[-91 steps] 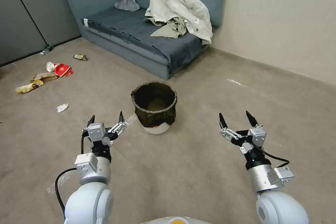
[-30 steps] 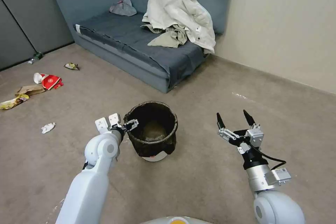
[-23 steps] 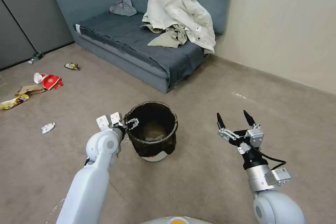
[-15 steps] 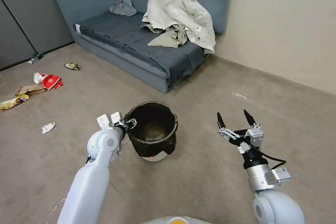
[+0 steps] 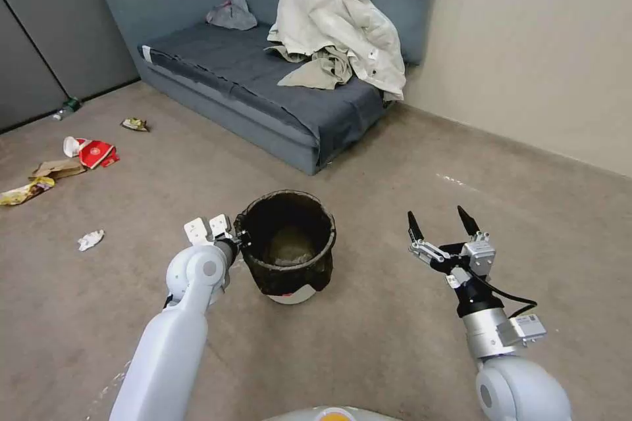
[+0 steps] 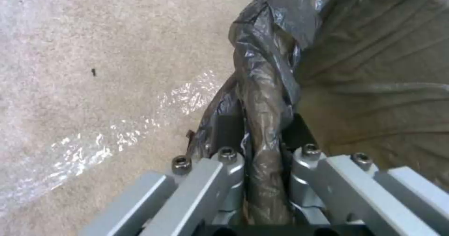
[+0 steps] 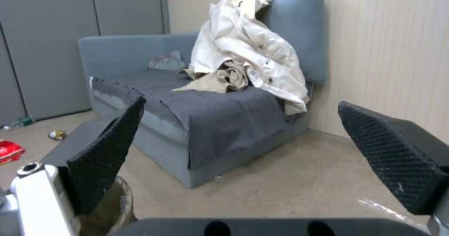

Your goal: Pick up the trash can from the floor.

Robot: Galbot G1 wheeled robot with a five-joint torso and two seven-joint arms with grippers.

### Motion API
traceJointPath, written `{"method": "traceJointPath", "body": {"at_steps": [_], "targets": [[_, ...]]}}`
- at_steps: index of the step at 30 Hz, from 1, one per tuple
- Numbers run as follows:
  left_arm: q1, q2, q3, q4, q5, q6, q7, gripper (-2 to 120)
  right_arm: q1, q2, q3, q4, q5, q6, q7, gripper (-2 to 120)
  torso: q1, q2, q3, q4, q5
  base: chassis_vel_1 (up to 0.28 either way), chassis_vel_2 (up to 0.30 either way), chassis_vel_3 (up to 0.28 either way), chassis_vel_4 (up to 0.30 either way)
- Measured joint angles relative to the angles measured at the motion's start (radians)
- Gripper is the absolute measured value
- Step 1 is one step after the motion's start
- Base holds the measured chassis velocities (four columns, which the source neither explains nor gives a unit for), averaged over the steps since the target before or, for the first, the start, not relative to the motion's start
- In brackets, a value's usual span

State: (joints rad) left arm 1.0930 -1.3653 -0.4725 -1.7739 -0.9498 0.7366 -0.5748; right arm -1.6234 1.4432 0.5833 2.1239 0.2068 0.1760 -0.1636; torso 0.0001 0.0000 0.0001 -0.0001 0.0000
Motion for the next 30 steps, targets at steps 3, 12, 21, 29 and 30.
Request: {"method": "traceJointPath", "body": {"at_steps": [3, 12, 21, 29, 30], "targets": [[0.009, -0.002, -0.008, -0.009, 0.01, 0.0, 0.009, 5, 0.0, 0.0, 0.0, -0.001, 0.0, 0.001, 0.0, 100, 0.0, 0.0, 0.0, 0.0001, -0.0001, 0.0, 0.0, 0.0, 0.0], [0.061, -0.003, -0.051, -0.115, 0.016, -0.001, 0.024, 5, 0.001, 0.0, -0.001, -0.004, 0.0, 0.005, 0.0, 100, 0.0, 0.0, 0.0, 0.0, 0.0, 0.0, 0.0, 0.0, 0.0], [0.173, 0.04, -0.108, -0.323, -0.026, -0.001, 0.014, 5, 0.007, -0.009, -0.001, -0.004, 0.007, 0.005, 0.002, 100, 0.0, 0.0, 0.0, 0.0001, -0.0001, 0.0, 0.0, 0.0, 0.0], [0.242, 0.073, -0.139, -0.509, -0.091, -0.001, -0.009, 5, 0.004, -0.012, 0.0, -0.001, 0.013, 0.006, 0.002, 100, 0.0, 0.0, 0.0, 0.0001, 0.0001, 0.0, 0.0, 0.0, 0.0], [0.248, 0.073, -0.139, -0.519, -0.092, -0.001, -0.01, 5, 0.003, -0.012, 0.0, -0.001, 0.014, 0.007, 0.002, 100, 0.0, 0.0, 0.0, 0.0001, 0.0001, 0.0, 0.0, 0.0, 0.0]]}}
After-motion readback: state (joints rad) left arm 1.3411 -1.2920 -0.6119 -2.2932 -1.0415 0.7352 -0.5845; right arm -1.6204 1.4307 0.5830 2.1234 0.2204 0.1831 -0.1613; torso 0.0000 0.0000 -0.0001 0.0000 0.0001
